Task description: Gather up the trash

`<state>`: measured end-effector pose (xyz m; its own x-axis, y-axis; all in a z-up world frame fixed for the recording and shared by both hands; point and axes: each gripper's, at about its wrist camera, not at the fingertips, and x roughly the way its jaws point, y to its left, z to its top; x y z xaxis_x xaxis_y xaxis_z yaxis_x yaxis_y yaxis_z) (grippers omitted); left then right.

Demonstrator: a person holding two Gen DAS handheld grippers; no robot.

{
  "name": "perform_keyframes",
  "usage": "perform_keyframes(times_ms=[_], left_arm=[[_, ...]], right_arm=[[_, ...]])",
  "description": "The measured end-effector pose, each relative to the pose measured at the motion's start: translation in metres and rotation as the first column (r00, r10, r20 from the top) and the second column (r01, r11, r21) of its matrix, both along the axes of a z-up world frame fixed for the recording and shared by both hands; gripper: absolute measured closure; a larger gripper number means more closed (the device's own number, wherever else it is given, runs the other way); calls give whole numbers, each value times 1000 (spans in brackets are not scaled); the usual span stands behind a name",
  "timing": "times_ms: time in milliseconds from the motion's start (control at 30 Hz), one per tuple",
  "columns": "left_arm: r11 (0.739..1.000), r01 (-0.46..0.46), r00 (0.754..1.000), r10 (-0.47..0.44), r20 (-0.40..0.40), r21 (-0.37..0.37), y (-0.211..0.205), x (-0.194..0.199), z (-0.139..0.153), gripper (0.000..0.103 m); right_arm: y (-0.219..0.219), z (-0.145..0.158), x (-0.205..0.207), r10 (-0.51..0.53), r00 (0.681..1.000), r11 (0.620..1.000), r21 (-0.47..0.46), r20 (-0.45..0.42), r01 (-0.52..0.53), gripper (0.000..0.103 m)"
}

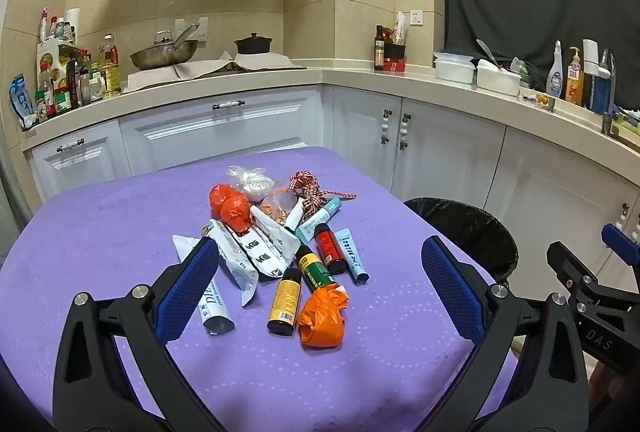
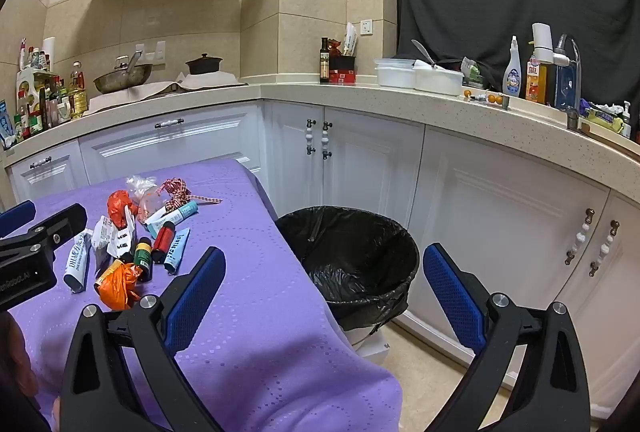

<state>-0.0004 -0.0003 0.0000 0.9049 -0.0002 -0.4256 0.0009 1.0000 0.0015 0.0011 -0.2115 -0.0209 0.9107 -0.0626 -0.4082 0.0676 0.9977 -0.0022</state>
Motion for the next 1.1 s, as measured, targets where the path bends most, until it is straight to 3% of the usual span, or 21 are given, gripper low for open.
perform_keyframes(times_ms=[1100], left_arm=[[1000,-2,1000,2,-8,2,0,0,-2,4]], right_arm=[[-1,-1,-1,-1,1000,1000,-2,2,1,7]])
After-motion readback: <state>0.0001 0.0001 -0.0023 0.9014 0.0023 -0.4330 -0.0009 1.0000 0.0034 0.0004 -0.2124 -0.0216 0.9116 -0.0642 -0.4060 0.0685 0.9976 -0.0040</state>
